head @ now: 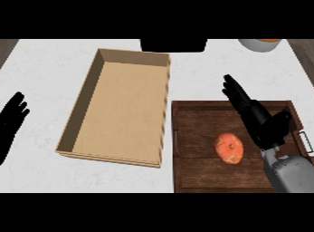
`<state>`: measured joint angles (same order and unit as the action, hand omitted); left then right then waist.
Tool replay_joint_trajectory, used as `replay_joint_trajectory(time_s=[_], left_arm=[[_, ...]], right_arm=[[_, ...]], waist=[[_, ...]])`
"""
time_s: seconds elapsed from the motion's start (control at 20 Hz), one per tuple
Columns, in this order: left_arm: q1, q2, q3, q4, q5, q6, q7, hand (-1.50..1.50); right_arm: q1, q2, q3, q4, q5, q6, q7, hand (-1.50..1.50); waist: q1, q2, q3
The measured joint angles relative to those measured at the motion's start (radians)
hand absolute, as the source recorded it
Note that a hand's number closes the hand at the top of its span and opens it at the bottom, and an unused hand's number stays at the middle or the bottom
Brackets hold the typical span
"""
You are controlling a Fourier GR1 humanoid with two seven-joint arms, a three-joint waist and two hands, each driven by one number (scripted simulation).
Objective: Pick the squash from the tray and place it in the cardboard box
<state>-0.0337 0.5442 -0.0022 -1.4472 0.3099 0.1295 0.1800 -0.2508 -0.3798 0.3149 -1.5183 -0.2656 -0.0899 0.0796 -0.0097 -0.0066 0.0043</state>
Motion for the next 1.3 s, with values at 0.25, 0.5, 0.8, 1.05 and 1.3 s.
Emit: replay_joint_trajectory(time_s=[0.25, 0.5, 0.8, 1.05, 1.3], left_arm=[[-0.016, 0.028, -0.004, 0.023, -0.126, 0.058, -0.051, 0.0], [-0.009, 0.049, -0.021, 0.039, -0.197, 0.089, -0.075, 0.0], [-0.025, 0.025, -0.045, 0.067, -0.266, 0.136, -0.105, 0.0], [-0.053, 0.001, -0.058, 0.095, -0.294, 0.145, -0.111, 0.0], [-0.052, -0.007, -0.064, 0.095, -0.308, 0.142, -0.116, 0.0]], right_arm=[[0.037, -0.041, -0.041, 0.007, -0.103, 0.198, -0.103, -1.5], [-0.005, -0.227, 0.01, -0.019, 0.121, 0.318, -0.266, -1.5], [0.093, -0.234, -0.024, 0.214, 0.108, 0.463, -0.688, -1.5], [0.031, -0.28, -0.044, 0.409, 0.212, 0.459, -0.914, -1.5], [-0.068, -0.366, 0.002, 0.482, 0.391, 0.383, -0.966, -1.5]], waist=[[0.002, 0.008, -0.002], [0.009, -0.001, -0.006], [0.015, 0.015, 0.0], [0.026, 0.017, 0.0], [0.037, 0.015, -0.002]])
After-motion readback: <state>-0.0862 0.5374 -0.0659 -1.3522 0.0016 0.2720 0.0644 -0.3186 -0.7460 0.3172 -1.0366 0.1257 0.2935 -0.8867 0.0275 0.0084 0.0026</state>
